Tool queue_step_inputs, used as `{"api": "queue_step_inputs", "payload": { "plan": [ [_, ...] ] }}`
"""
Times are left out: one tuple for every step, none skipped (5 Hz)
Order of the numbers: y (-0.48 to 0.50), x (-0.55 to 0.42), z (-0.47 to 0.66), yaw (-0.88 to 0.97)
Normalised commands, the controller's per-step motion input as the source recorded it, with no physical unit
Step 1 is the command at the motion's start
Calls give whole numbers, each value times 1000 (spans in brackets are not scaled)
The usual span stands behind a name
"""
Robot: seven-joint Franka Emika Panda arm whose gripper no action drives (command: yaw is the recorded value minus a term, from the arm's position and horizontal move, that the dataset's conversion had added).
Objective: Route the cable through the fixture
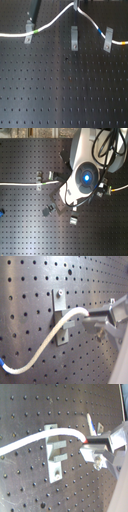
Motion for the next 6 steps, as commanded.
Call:
{"api": "queue_step_inputs", "payload": {
  "plan": [
    [148,-96,66,869],
    [255,-134,125,731],
    [258,-102,187,686],
    [56,30,156,586],
    [-4,-22,142,46],
    [-108,-278,260,0]
  ]
}}
